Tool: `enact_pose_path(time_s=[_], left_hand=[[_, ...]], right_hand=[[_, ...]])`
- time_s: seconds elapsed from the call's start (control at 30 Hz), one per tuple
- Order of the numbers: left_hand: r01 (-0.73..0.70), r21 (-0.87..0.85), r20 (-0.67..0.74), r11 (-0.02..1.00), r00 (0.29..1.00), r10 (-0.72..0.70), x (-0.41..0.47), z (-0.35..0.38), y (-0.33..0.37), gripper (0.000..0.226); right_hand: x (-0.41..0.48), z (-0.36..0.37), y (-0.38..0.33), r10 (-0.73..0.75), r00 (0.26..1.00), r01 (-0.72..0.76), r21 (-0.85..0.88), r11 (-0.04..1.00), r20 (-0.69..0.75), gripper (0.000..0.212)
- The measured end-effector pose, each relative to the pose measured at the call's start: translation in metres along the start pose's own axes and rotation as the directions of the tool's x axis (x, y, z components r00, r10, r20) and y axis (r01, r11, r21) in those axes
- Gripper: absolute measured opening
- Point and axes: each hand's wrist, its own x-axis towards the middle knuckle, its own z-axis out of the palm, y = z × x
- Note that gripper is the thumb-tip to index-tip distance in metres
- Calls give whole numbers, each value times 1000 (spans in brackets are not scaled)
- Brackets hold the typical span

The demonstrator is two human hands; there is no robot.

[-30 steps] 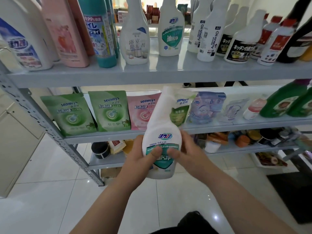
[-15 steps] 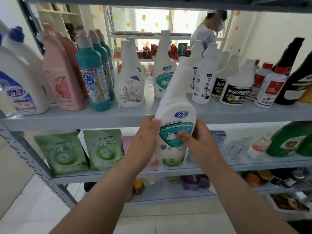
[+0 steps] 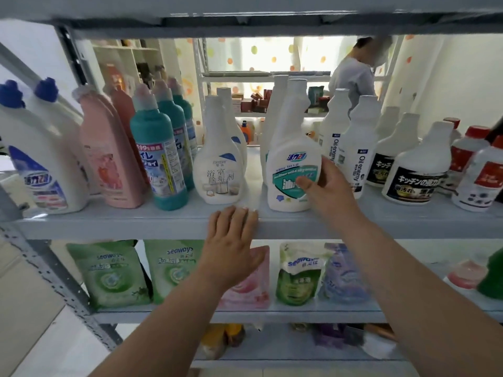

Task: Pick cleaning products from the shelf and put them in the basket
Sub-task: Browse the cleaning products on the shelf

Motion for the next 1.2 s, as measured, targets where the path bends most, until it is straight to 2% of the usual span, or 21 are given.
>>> enact_pose_path(time_s=[0.23, 0.6, 0.77, 0.87, 0.97, 1.03, 1.13, 1.2], left_hand=[[14, 28, -88, 1000, 996, -12, 4, 14, 1, 80], [-8, -18, -185, 1000, 983, 5, 3, 29, -1, 88], [9, -37, -153, 999, 988, -14, 3, 23, 1, 91], [14, -24, -135, 1000, 991, -17, 3, 21, 3, 84], [37, -31, -98, 999, 994, -40, 0, 20, 4, 79], [53, -51, -81, 997, 995, -57, -2, 19, 6, 80], [76, -92, -109, 993, 990, -86, -6, 17, 8, 75], [130, -133, -94, 982, 985, -143, -4, 9, 15, 71]], right_hand=[[9, 0, 17, 9, 1000, -9, 14, 1000, 12, 39], [-1, 9, 1, 21, 1000, -19, -135, 991, 16, 40], [-7, 14, 1, -28, 999, 21, -200, 980, -32, 35], [-11, 16, 4, -56, 997, 41, -285, 958, -45, 39], [-27, 7, 11, -62, 998, 45, -435, 899, -24, 45], [-46, -10, 22, -95, 994, 110, -558, 822, 55, 49], [-69, -48, 40, -217, 953, 304, -686, 662, 212, 36], [-73, -79, 50, -300, 928, 363, -727, 583, 222, 29]])
